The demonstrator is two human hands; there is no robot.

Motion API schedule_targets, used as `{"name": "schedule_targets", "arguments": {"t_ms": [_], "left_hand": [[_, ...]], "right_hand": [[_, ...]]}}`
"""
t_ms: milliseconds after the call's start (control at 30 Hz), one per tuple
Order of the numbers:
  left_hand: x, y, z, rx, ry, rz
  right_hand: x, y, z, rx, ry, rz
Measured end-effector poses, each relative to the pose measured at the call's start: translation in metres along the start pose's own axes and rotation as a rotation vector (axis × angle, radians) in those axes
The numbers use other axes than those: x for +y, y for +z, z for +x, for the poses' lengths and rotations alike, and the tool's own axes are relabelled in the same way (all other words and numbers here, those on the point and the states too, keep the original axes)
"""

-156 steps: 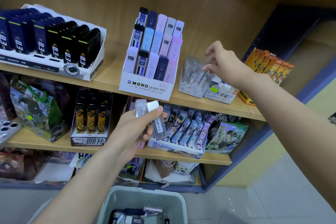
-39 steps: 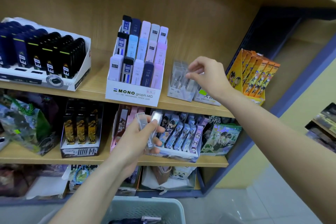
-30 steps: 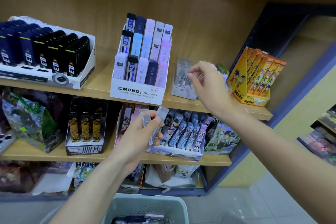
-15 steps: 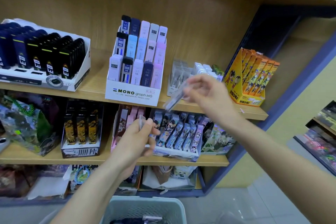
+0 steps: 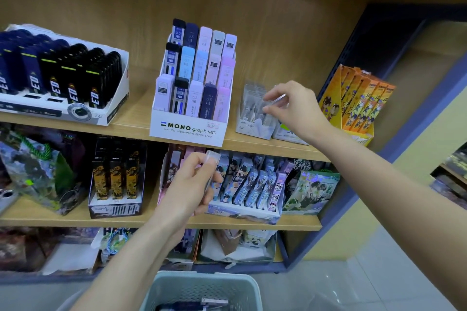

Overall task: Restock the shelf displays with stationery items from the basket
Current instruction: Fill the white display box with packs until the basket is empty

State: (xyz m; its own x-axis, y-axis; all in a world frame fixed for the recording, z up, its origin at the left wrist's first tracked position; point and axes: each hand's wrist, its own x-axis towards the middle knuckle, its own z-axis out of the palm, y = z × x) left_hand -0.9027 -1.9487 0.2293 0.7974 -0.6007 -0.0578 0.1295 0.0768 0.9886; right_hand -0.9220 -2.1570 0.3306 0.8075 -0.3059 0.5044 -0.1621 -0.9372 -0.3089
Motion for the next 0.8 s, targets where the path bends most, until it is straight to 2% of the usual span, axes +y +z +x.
{"name": "schedule_targets", "arguments": {"t_ms": [200,267,433,600,700,800], "left_hand": [[-0.003,-0.002,0.013,-0.028,-0.107,-0.086],[-0.003,-0.001,0.011,-0.016,-0.072,-0.088],[-0.004,0.004,-0.002,-0.05,0.18,0.021],[-0.011,0.007,-0.013,0.013,0.331,0.196],[0.002,0.01,-0.015,0.098,0.422,0.275],[0.035,0.02,-0.003,0.131,0.506,0.391]], "right_hand": [[-0.008,0.005,-0.015,0.053,-0.052,-0.099],[-0.018,0.007,-0.03,0.024,-0.052,-0.001],[-0.044,0.018,-0.078,-0.328,0.028,0.329],[-0.045,0.018,-0.102,-0.362,0.103,0.679],[-0.036,-0.003,-0.096,-0.283,0.088,0.74],[-0.013,-0.031,-0.066,0.045,0.088,0.667]]}}
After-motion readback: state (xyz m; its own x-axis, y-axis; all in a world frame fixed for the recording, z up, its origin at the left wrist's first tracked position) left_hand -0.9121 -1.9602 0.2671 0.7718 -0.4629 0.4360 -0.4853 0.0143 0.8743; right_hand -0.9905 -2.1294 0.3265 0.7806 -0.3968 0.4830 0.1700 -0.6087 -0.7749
